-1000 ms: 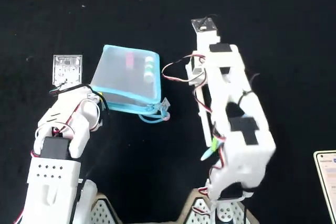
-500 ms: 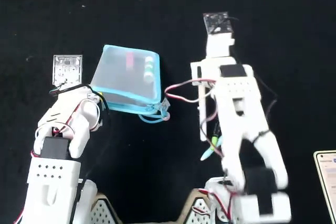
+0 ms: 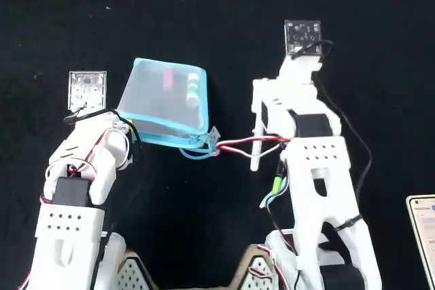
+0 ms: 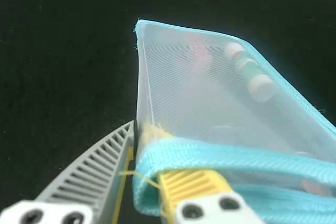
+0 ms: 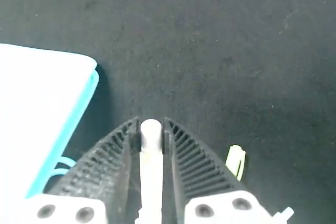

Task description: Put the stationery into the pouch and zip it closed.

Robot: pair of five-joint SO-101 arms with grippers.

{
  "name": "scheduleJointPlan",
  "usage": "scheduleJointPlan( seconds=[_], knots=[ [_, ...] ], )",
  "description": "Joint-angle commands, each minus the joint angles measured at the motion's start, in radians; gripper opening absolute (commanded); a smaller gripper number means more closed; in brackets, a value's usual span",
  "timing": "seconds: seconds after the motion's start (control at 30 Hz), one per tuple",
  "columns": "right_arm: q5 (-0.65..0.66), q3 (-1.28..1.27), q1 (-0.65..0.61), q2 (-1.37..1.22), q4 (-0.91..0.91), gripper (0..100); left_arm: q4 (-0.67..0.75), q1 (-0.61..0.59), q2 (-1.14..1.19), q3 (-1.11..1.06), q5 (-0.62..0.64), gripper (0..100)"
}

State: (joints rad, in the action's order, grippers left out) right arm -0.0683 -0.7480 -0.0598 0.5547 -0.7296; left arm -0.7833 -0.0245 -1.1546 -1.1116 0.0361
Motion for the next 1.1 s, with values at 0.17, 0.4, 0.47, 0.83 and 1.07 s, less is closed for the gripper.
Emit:
scheduleJointPlan(
  seconds=[0.17, 0.4, 0.47, 0.83, 1.07],
  knots=[
    [-0.005, -0.016, -0.011, 0.039, -0.029, 1.1, 0.041, -0.013, -0.003, -0.005, 0.008, 3],
    [-0.005, 0.094, -0.011, -0.015, -0.193, 1.1, 0.054, -0.013, -0.003, -0.015, 0.008, 3],
    [-0.005, 0.148, -0.011, -0.082, -0.238, 1.1, 0.054, -0.013, -0.003, -0.015, 0.008, 3],
    [-0.012, 0.467, -0.009, -0.59, -0.397, 1.2, 0.054, -0.013, -0.003, -0.015, 0.006, 3],
    [-0.02, 0.722, -0.003, -0.909, -0.563, 1.3, 0.054, -0.013, -0.003, -0.015, 0.006, 3]
  ],
)
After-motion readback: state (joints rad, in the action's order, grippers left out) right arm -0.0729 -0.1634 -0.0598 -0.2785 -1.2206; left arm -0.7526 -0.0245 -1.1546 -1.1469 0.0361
